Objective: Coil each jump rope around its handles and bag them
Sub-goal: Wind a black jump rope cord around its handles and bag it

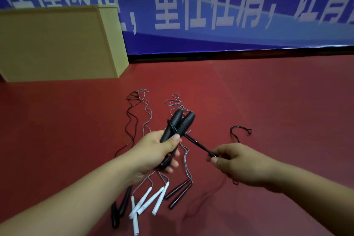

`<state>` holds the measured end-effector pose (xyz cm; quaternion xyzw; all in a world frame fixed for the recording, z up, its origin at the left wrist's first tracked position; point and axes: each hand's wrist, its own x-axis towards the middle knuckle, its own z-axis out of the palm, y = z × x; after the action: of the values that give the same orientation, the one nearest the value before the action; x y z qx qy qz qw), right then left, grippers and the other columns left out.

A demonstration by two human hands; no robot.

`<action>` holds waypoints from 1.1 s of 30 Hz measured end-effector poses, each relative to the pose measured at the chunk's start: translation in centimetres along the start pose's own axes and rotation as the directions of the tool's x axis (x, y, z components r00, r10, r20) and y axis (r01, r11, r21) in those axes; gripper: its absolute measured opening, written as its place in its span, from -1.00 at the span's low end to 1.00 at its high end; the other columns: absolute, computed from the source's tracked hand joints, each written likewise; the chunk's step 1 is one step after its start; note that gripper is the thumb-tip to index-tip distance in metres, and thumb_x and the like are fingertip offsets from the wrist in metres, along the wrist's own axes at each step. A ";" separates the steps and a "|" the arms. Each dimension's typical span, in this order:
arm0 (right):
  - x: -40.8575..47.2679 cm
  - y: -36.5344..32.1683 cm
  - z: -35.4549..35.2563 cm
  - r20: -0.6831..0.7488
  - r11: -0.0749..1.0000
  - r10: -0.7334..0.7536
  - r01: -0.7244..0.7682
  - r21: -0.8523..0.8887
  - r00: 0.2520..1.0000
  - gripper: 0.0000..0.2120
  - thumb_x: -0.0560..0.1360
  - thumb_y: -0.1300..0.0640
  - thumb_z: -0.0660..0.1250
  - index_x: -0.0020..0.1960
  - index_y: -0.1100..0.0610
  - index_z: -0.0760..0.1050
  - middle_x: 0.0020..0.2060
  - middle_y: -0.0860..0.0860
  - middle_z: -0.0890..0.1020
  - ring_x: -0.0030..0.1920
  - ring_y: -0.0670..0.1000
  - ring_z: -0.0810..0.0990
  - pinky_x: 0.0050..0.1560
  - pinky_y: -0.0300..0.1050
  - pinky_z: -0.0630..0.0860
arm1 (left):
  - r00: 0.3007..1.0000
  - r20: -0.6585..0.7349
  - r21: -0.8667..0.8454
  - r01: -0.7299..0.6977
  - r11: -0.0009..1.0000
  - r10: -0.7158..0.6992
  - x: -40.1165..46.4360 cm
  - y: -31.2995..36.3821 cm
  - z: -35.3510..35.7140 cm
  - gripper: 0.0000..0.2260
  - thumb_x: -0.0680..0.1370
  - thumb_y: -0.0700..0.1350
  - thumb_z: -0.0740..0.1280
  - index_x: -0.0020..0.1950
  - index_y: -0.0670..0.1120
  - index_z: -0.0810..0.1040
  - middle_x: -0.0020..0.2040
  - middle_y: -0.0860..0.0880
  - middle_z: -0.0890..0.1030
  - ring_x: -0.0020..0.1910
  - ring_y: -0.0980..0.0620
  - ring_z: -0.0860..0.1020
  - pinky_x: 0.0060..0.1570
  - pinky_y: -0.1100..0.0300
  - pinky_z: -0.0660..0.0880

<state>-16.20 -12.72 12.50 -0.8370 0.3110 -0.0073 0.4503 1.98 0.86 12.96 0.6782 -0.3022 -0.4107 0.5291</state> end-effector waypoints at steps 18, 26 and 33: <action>-0.9 -2.1 -1.5 -0.179 0.940 -0.327 0.301 -0.160 0.928 -0.86 0.58 0.04 0.27 -0.15 -0.01 0.50 -0.42 -0.15 0.45 -0.41 -0.19 0.35 -0.31 -0.20 0.36 | 0.992 0.126 0.715 -0.102 0.692 0.017 0.5 -1.5 -0.3 -0.87 0.62 -0.04 0.29 -0.13 0.03 0.45 -0.32 0.06 0.59 -0.41 0.09 0.64 -0.39 0.30 0.46; -0.7 -1.1 -2.8 -0.285 0.900 -0.398 0.309 -0.308 0.872 -0.84 0.60 0.00 0.24 0.00 -0.02 0.58 -0.22 -0.12 0.63 -0.16 -0.13 0.54 -0.19 -0.36 0.39 | 0.900 0.429 0.620 -0.229 0.750 -0.080 -1.6 0.3 1.4 -0.92 0.63 -0.07 0.28 0.01 -0.06 0.42 -0.19 -0.08 0.66 -0.43 0.04 0.58 -0.44 0.28 0.43; -0.3 -0.9 -3.5 -0.414 0.937 -0.334 0.248 -0.248 0.847 -0.84 0.45 -0.11 0.40 -0.07 -0.04 0.61 -0.22 -0.14 0.65 -0.19 -0.19 0.57 -0.15 -0.29 0.46 | 0.796 0.604 0.372 -0.222 0.901 -0.053 -2.2 0.8 1.9 -0.94 0.64 -0.09 0.28 0.00 -0.03 0.42 -0.19 -0.07 0.64 -0.40 -0.05 0.60 -0.38 0.14 0.50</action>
<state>-17.04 -14.82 15.39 -0.8879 0.2750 -0.2399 0.2801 -0.74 1.66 14.02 0.5968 -0.5665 -0.5034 0.2636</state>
